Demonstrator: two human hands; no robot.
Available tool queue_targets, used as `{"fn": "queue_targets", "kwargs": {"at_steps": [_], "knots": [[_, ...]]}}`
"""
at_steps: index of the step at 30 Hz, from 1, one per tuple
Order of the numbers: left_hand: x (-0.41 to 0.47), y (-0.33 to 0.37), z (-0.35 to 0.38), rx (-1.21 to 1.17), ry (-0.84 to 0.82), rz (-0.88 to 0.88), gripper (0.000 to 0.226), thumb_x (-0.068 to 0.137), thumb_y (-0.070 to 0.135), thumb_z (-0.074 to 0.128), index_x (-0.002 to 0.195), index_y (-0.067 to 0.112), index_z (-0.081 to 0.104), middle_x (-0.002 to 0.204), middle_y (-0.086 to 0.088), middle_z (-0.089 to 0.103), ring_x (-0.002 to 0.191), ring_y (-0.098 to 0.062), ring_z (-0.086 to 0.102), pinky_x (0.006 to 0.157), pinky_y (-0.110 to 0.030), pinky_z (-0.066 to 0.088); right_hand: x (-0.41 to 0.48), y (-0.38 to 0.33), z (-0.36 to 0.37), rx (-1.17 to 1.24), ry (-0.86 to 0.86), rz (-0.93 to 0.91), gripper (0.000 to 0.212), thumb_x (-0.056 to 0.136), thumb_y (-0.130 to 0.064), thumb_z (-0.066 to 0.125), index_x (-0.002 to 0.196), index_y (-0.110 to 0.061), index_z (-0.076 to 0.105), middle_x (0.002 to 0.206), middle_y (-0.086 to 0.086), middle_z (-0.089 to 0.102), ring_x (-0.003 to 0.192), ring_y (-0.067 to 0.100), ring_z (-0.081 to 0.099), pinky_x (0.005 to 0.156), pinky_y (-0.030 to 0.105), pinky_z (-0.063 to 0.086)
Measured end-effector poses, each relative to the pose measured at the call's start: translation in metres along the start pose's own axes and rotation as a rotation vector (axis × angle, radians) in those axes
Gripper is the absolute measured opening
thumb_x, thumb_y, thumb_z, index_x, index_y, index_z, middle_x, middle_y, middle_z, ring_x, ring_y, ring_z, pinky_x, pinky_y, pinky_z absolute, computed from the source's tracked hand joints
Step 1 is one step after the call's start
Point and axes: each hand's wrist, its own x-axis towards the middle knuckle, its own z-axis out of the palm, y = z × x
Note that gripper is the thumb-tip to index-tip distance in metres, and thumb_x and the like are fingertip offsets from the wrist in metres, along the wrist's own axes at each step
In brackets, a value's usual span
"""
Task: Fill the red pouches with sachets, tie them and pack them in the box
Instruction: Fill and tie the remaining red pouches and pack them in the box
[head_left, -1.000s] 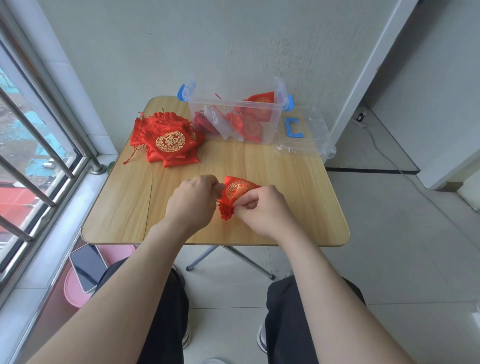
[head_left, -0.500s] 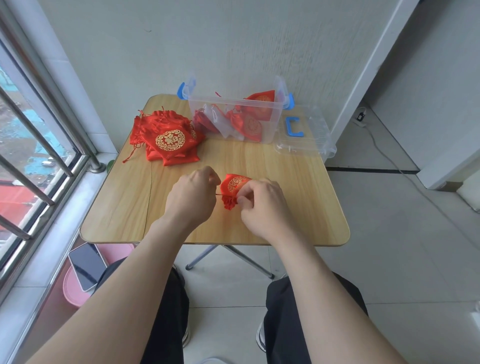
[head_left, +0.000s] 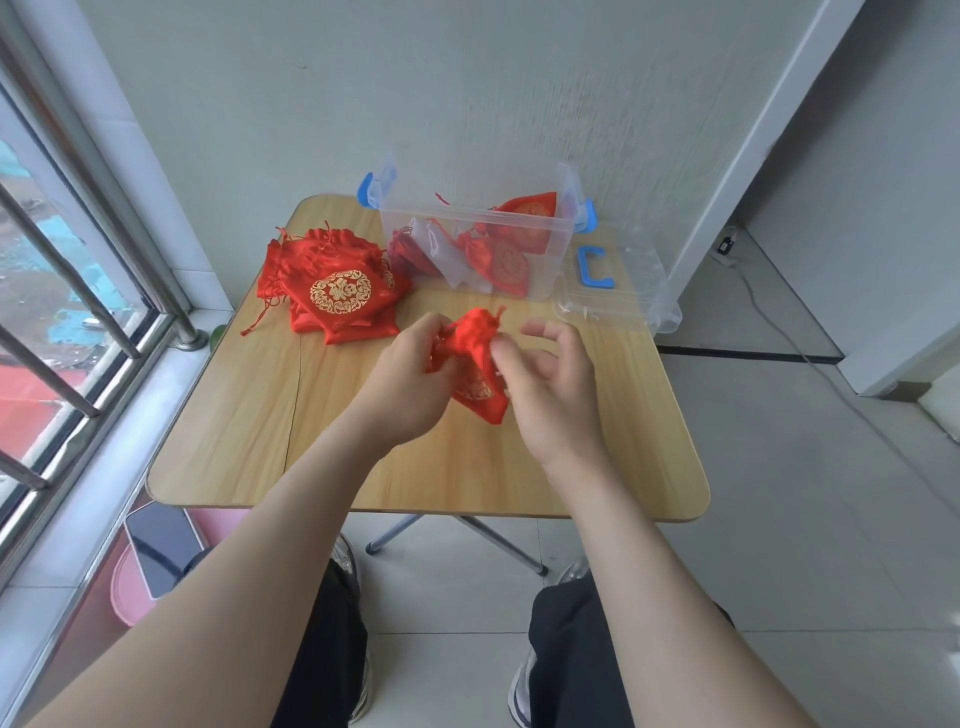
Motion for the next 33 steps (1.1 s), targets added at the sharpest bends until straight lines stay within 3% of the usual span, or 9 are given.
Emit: {"fn": "queue_targets", "kwargs": {"at_steps": [3, 6, 9, 12, 16, 20, 23, 28, 33], "knots": [[0.008, 0.003, -0.005, -0.185, 0.015, -0.006, 0.011, 0.102, 0.016, 0.064, 0.094, 0.023, 0.062, 0.086, -0.004, 0.072, 0.080, -0.025, 0.074, 0.076, -0.049, 0.062, 0.006, 0.000, 0.005, -0.205, -0.005, -0.133, 0.035, 0.093, -0.047, 0.078, 0.121, -0.028, 0.067, 0.088, -0.009, 0.078, 0.083, 0.004, 0.074, 0.074, 0.027, 0.058], [0.019, 0.000, -0.008, -0.256, 0.094, -0.057, 0.004, 0.100, 0.019, 0.069, 0.101, 0.022, 0.066, 0.087, 0.000, 0.074, 0.074, -0.015, 0.070, 0.069, -0.038, 0.055, 0.014, -0.001, 0.013, -0.226, -0.063, -0.234, 0.031, 0.099, -0.053, 0.068, 0.110, -0.024, 0.073, 0.086, -0.007, 0.079, 0.080, 0.008, 0.074, 0.072, 0.032, 0.058], [0.029, -0.008, -0.010, -0.203, 0.169, -0.080, 0.016, 0.094, 0.033, 0.074, 0.102, 0.022, 0.067, 0.089, 0.005, 0.076, 0.077, -0.016, 0.072, 0.075, -0.038, 0.060, 0.030, 0.005, 0.022, -0.280, -0.047, -0.362, 0.014, 0.102, -0.033, 0.069, 0.099, -0.019, 0.072, 0.078, -0.006, 0.076, 0.065, 0.013, 0.069, 0.061, 0.034, 0.054], [0.036, -0.011, -0.007, 0.053, 0.283, -0.018, 0.017, 0.104, 0.033, 0.063, 0.109, 0.016, 0.065, 0.096, 0.006, 0.071, 0.087, -0.009, 0.065, 0.079, -0.017, 0.048, 0.052, 0.011, 0.029, -0.316, 0.117, -0.374, 0.012, 0.100, -0.017, 0.065, 0.089, -0.018, 0.068, 0.073, -0.006, 0.074, 0.062, 0.018, 0.067, 0.062, 0.043, 0.055], [0.048, -0.020, -0.005, 0.358, 0.399, 0.012, 0.022, 0.100, 0.016, 0.054, 0.120, 0.011, 0.062, 0.122, -0.010, 0.057, 0.110, -0.034, 0.050, 0.097, -0.042, 0.040, 0.075, 0.000, 0.032, -0.210, 0.253, -0.318, 0.018, 0.102, -0.017, 0.062, 0.086, -0.012, 0.067, 0.071, 0.000, 0.075, 0.056, 0.019, 0.073, 0.061, 0.049, 0.060], [0.056, -0.021, -0.006, 0.558, 0.396, -0.116, 0.040, 0.089, 0.010, 0.057, 0.128, 0.015, 0.058, 0.148, -0.009, 0.041, 0.125, -0.042, 0.040, 0.099, -0.053, 0.037, 0.099, -0.023, 0.040, -0.102, 0.323, -0.387, 0.024, 0.104, -0.021, 0.062, 0.082, -0.028, 0.067, 0.070, -0.004, 0.076, 0.064, 0.011, 0.078, 0.065, 0.053, 0.064], [0.059, -0.025, -0.003, 0.698, 0.269, -0.237, 0.058, 0.089, 0.015, 0.061, 0.145, 0.021, 0.046, 0.168, -0.006, 0.020, 0.135, -0.051, 0.031, 0.104, -0.057, 0.035, 0.127, -0.042, 0.046, -0.053, 0.391, -0.449, 0.028, 0.102, -0.019, 0.060, 0.077, -0.009, 0.066, 0.065, -0.004, 0.074, 0.065, 0.010, 0.078, 0.067, 0.053, 0.065], [0.065, -0.030, -0.003, 0.788, 0.171, -0.365, 0.069, 0.094, 0.014, 0.055, 0.157, 0.028, 0.033, 0.173, 0.000, 0.002, 0.146, -0.063, 0.011, 0.115, -0.070, 0.020, 0.168, -0.076, 0.055, -0.067, 0.493, -0.542, 0.027, 0.095, -0.020, 0.058, 0.070, -0.025, 0.066, 0.063, -0.007, 0.074, 0.062, 0.012, 0.077, 0.072, 0.050, 0.064], [0.068, -0.030, 0.000, 0.780, 0.124, -0.399, 0.043, 0.092, 0.008, 0.053, 0.135, 0.014, 0.054, 0.165, -0.009, 0.016, 0.151, -0.067, -0.002, 0.119, -0.077, 0.010, 0.204, -0.080, 0.063, -0.389, 0.442, -0.445, 0.023, 0.094, -0.018, 0.056, 0.080, -0.012, 0.073, 0.076, -0.001, 0.075, 0.080, 0.029, 0.070, 0.075, 0.036, 0.048]]}}
